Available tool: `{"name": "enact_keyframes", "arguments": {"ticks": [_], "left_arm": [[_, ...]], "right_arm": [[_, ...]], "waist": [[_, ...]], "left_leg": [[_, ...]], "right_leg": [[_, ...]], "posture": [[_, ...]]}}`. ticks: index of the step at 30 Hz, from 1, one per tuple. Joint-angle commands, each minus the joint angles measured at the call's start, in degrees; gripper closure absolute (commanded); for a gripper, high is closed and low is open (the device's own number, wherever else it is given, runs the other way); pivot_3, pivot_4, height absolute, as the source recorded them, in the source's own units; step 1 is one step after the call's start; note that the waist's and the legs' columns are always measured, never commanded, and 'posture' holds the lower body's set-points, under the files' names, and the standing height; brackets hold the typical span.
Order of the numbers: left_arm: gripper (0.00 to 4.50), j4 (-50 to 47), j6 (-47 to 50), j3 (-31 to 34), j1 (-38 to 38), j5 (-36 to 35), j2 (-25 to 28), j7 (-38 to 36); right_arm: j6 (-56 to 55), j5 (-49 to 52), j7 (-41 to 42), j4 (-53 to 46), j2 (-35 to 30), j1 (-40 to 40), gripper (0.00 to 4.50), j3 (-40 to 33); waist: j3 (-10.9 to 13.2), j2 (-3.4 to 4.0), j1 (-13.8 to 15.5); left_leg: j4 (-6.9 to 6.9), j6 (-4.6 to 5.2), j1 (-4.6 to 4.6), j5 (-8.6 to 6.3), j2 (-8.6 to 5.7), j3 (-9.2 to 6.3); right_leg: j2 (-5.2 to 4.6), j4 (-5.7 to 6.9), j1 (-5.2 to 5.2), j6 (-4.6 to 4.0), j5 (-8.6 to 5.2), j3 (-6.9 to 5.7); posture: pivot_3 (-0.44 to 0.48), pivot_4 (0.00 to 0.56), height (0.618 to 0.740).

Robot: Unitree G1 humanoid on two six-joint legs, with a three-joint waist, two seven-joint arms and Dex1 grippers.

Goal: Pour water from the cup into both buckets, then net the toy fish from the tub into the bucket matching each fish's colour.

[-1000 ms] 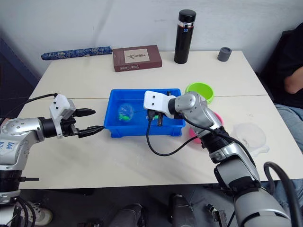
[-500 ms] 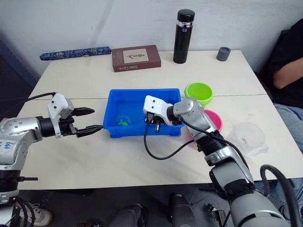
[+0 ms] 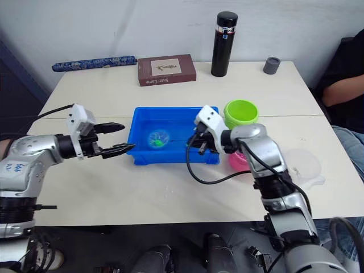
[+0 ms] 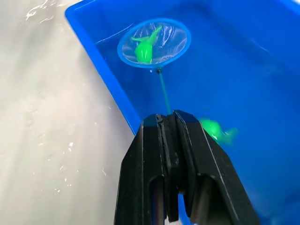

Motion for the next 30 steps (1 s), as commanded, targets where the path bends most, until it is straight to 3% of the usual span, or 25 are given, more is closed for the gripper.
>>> {"name": "enact_keyframes", "arguments": {"ticks": [1, 9, 17, 20, 25, 30], "left_arm": [[0.1, -2.41, 2.41, -2.67, -3.65, -3.98, -5.35, 0.32], [0.1, -0.76, 2.74, -7.38, -7.73, -3.85, -14.49, 2.5], [0.1, 1.65, 0.17, -10.92, -10.95, -1.9, -19.1, 2.44], [0.1, 2.47, -0.76, -11.42, -11.3, -1.52, -19.49, 2.28], [0.1, 3.59, -2.21, -11.03, -11.17, -0.89, -19.53, 2.35], [0.1, 3.22, -2.82, -10.15, -10.05, -0.54, -18.65, 2.64]], "right_arm": [[9.62, 3.58, -5.93, -16.17, -2.89, 5.81, 4.5, -10.04], [21.62, 6.19, -16.56, -33.63, -5.4, 13.49, 4.5, -22.36], [18.79, 3.59, -23.27, -35.91, -14.32, 18.99, 4.5, -27.28], [13.51, 2.03, -24.63, -33.21, -18.0, 20.74, 4.5, -25.97], [-5.48, -6.0, -25.53, -23.73, -26.53, 22.92, 4.5, -17.46], [-30.81, -22.63, -26.22, -12.63, -38.68, 21.47, 4.5, -4.21]], "waist": [[0.0, 0.0, 0.39], [0.0, -0.01, 1.18], [0.0, -0.01, 1.81], [0.0, 0.0, 1.86], [0.0, -0.01, 1.8], [0.0, 0.0, 1.79]], "left_leg": [[0.0, 0.0, 0.0, 0.0, 0.01, 0.0], [0.05, -0.01, -0.02, 0.01, 0.0, 0.01], [0.05, -0.04, 0.0, 0.04, 0.0, 0.04], [0.06, -0.03, 0.0, 0.04, -0.01, 0.07], [0.06, -0.04, 0.04, 0.05, -0.01, 0.11], [0.05, -0.06, 0.04, 0.07, -0.01, 0.13]], "right_leg": [[0.01, -0.01, 0.0, 0.0, 0.0, 0.0], [0.01, -0.03, 0.04, 0.0, 0.0, 0.02], [0.02, -0.02, 0.04, 0.0, 0.0, 0.05], [0.01, -0.03, 0.05, 0.0, 0.0, 0.07], [0.03, -0.02, 0.07, 0.01, 0.0, 0.08], [0.03, -0.05, 0.06, 0.01, 0.0, 0.08]], "posture": [[0.0, 0.15, 0.74], [0.0, 0.15, 0.74], [0.0, 0.15, 0.74], [0.0, 0.15, 0.74], [0.0, 0.15, 0.74], [0.0, 0.15, 0.74]]}}
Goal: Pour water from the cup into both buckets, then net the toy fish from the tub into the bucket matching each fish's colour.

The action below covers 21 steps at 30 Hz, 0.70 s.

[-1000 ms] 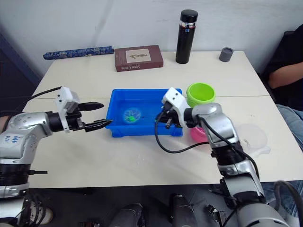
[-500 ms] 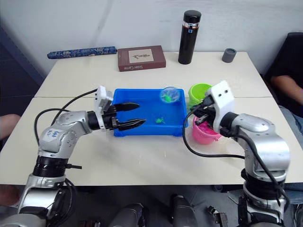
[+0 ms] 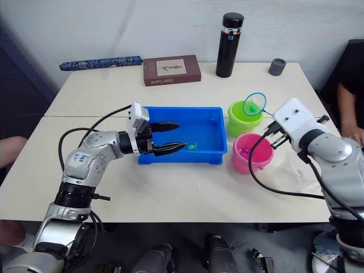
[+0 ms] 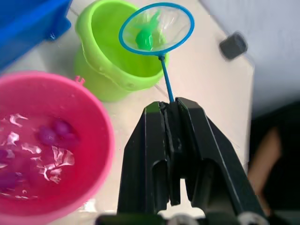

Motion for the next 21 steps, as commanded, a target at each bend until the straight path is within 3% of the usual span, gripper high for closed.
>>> {"name": "enact_keyframes", "arguments": {"ticks": [1, 7, 11, 16, 18, 21], "left_arm": [[0.1, -1.19, -1.13, 1.42, 0.35, -0.06, 0.9, 0.22], [0.1, -0.92, -1.23, 2.05, 0.48, 0.16, 1.66, 0.94], [0.1, -0.06, -1.82, 1.83, 0.55, 0.88, 2.58, 0.66], [0.1, 0.46, -4.12, 0.14, 2.02, 3.88, 5.86, -1.48], [0.1, -0.55, -4.53, -0.51, 3.69, 4.81, 7.65, -2.59], [0.1, -1.31, -4.79, -0.85, 5.59, 6.42, 9.85, -2.91]], "right_arm": [[-18.09, -12.48, -1.26, 7.04, -7.08, -2.24, 4.5, 6.37], [-31.84, -21.48, -3.35, 16.52, -10.16, -8.31, 4.5, 9.27], [-35.14, -19.51, -0.43, 17.62, -8.38, -9.07, 4.5, 8.24], [-26.44, -10.47, 3.69, 14.2, -2.94, -12.02, 4.5, 1.7], [-15.85, -1.75, 7.85, 7.55, 2.96, -12.71, 4.5, -0.19], [-8.69, 1.98, 12.8, 1.15, 6.24, -13.59, 4.5, 1.92]], "waist": [[0.0, 0.0, 0.0], [0.0, 0.0, 0.0], [0.0, 0.0, 0.0], [0.0, 0.0, -0.13], [0.0, 0.0, -0.36], [0.0, 0.0, -0.5]], "left_leg": [[0.0, 0.0, 0.0, 0.0, 0.0, 0.0], [0.0, -0.02, 0.01, 0.01, 0.02, 0.0], [0.01, -0.03, 0.0, 0.02, 0.04, -0.02], [0.03, -0.04, 0.01, 0.02, 0.04, -0.02], [0.01, -0.04, 0.01, 0.02, 0.08, -0.03], [0.03, -0.09, 0.03, 0.0, 0.23, -0.1]], "right_leg": [[0.0, -0.03, 0.01, 0.0, 0.0, 0.0], [0.01, -0.18, 0.02, 0.0, 0.0, -0.01], [0.02, -0.19, 0.03, 0.0, 0.0, -0.03], [0.03, -0.14, 0.06, 0.0, 0.0, -0.05], [0.04, -0.09, 0.06, 0.0, 0.0, -0.05], [0.15, -0.05, 0.12, -0.01, 0.0, -0.1]], "posture": [[0.0, 0.15, 0.74], [0.0, 0.15, 0.74], [0.0, 0.15, 0.74], [0.0, 0.15, 0.74], [0.0, 0.15, 0.74], [0.0, 0.15, 0.74]]}}
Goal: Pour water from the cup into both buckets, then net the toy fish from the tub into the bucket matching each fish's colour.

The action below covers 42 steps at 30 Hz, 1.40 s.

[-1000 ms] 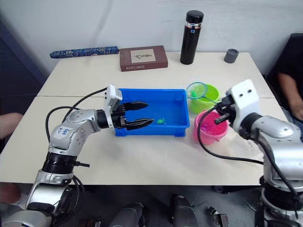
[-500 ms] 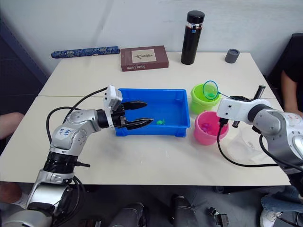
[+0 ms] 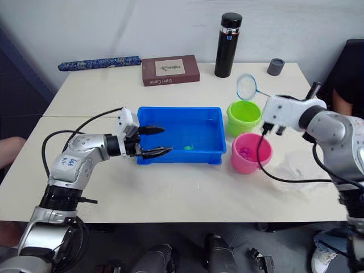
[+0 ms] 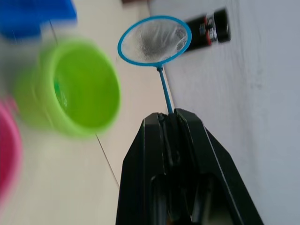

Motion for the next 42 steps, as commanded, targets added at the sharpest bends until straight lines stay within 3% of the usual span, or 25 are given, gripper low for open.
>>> {"name": "enact_keyframes", "arguments": {"ticks": [1, 8, 18, 29, 42], "left_arm": [[0.1, -2.86, -0.66, 0.16, 0.9, 1.18, 2.07, -0.51], [0.1, -7.89, 0.96, 2.12, 4.76, -0.23, 4.26, -0.02], [0.1, -12.63, 3.3, 4.47, 8.12, -1.62, 5.22, 1.71], [0.1, -13.85, 4.28, 5.41, 8.73, -1.9, 5.08, 3.11], [0.1, -12.85, 6.37, 6.38, 7.34, -4.97, 3.19, 4.71]], "right_arm": [[5.9, 3.63, 5.8, -6.75, 0.19, -0.92, 4.5, 2.03], [2.64, 0.14, 10.69, -3.99, -0.69, 0.58, 4.5, 9.93], [-4.68, -3.15, 12.78, 2.51, 1.76, -0.36, 4.5, 14.76], [4.29, 4.54, 15.61, -0.54, 8.44, 2.28, 4.5, 12.04], [31.63, 22.37, 7.99, -5.12, 17.6, 5.45, 4.5, -2.0]], "waist": [[0.0, 0.0, 0.18], [0.0, 0.0, 0.77], [0.0, 0.0, 0.52], [0.0, -0.01, 0.68], [0.0, 0.0, 0.68]], "left_leg": [[0.01, 0.0, 0.0, 0.0, 0.0, -0.02], [0.06, 0.19, -0.04, -0.06, -0.21, -0.08], [0.06, 0.17, -0.02, -0.05, -0.17, -0.06], [0.1, 0.17, -0.02, -0.05, -0.18, -0.08], [0.11, 0.17, -0.02, -0.06, -0.17, -0.1]], "right_leg": [[0.0, 0.0, 0.0, 0.0, 0.0, -0.02], [-0.2, -0.14, 0.1, 0.03, 0.02, 0.01], [-0.15, -0.09, 0.08, 0.04, 0.02, 0.0], [-0.15, -0.09, 0.1, 0.04, 0.02, -0.02], [-0.15, -0.06, 0.09, 0.04, 0.02, -0.01]], "posture": [[0.0, 0.15, 0.74], [0.0, 0.15, 0.74], [0.0, 0.15, 0.74], [0.0, 0.15, 0.74], [0.0, 0.15, 0.74]]}}
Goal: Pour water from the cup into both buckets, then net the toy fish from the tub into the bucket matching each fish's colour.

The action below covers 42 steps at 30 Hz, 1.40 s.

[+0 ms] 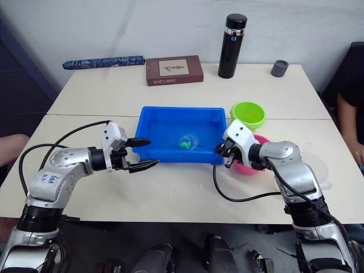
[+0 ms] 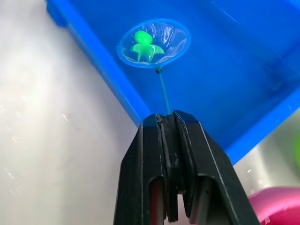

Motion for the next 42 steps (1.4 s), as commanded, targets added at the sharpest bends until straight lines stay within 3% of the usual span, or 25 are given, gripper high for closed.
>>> {"name": "enact_keyframes", "arguments": {"ticks": [1, 13, 22, 28, 32, 36, 42], "left_arm": [[0.1, -1.31, 0.45, 1.47, -1.02, -1.85, -0.66, 0.57], [0.1, -3.74, 3.65, -2.16, -2.74, -3.37, -10.42, 6.52], [0.1, -1.55, 2.63, -4.54, -6.22, -2.27, -12.77, 7.53], [0.1, -0.01, 1.89, -5.0, -9.08, -2.02, -14.1, 7.41], [0.1, -0.03, 1.82, -5.12, -9.38, -1.98, -14.19, 7.03], [0.1, -0.18, 1.77, -5.03, -9.19, -2.03, -14.03, 7.01], [0.1, -0.17, 1.59, -5.01, -9.1, -2.05, -13.78, 6.75]], "right_arm": [[5.15, 4.37, -2.79, -5.19, 1.22, 0.79, 4.5, -4.18], [14.73, 7.18, -19.31, -15.61, 4.85, 2.16, 4.5, -14.19], [11.01, 3.27, -24.95, -14.94, -3.97, 3.09, 4.5, -18.46], [0.39, -4.47, -25.33, -10.52, -12.66, 3.66, 4.5, -13.16], [-16.61, -18.94, -23.73, -6.07, -24.68, 5.44, 4.5, -1.73], [-30.63, -30.01, -22.19, -1.34, -32.29, 6.18, 4.5, 5.89], [-36.98, -33.75, -21.03, 2.74, -32.03, 5.37, 4.5, 5.68]], "waist": [[0.0, 0.0, 0.0], [0.0, 0.0, 0.09], [0.0, 0.0, 0.24], [0.0, 0.0, 0.1], [0.0, 0.0, 0.01], [0.0, 0.0, 0.0], [0.0, 0.0, 0.04]], "left_leg": [[0.0, 0.0, 0.0, 0.0, 0.0, 0.0], [0.0, 0.0, 0.0, 0.0, -0.03, 0.01], [0.01, 0.0, 0.0, 0.0, -0.04, 0.02], [0.0, 0.0, 0.01, 0.0, -0.03, 0.06], [-0.01, 0.0, 0.01, 0.0, -0.04, 0.11], [0.0, -0.02, 0.02, 0.01, -0.03, 0.14], [0.01, -0.05, 0.02, 0.03, -0.02, 0.13]], "right_leg": [[0.0, 0.0, 0.0, 0.0, 0.0, 0.0], [-0.01, 0.04, 0.0, 0.0, 0.0, 0.02], [-0.02, 0.05, -0.01, 0.0, 0.0, 0.02], [0.0, 0.05, 0.0, 0.0, 0.0, 0.04], [0.01, 0.06, -0.04, 0.01, 0.0, 0.07], [0.02, -0.04, -0.02, 0.01, 0.0, 0.08], [0.02, -0.15, -0.02, 0.01, 0.0, 0.07]], "posture": [[0.0, 0.15, 0.74], [0.0, 0.15, 0.74], [0.0, 0.15, 0.74], [0.0, 0.15, 0.74], [0.0, 0.15, 0.74], [0.0, 0.15, 0.74], [0.0, 0.15, 0.74]]}}
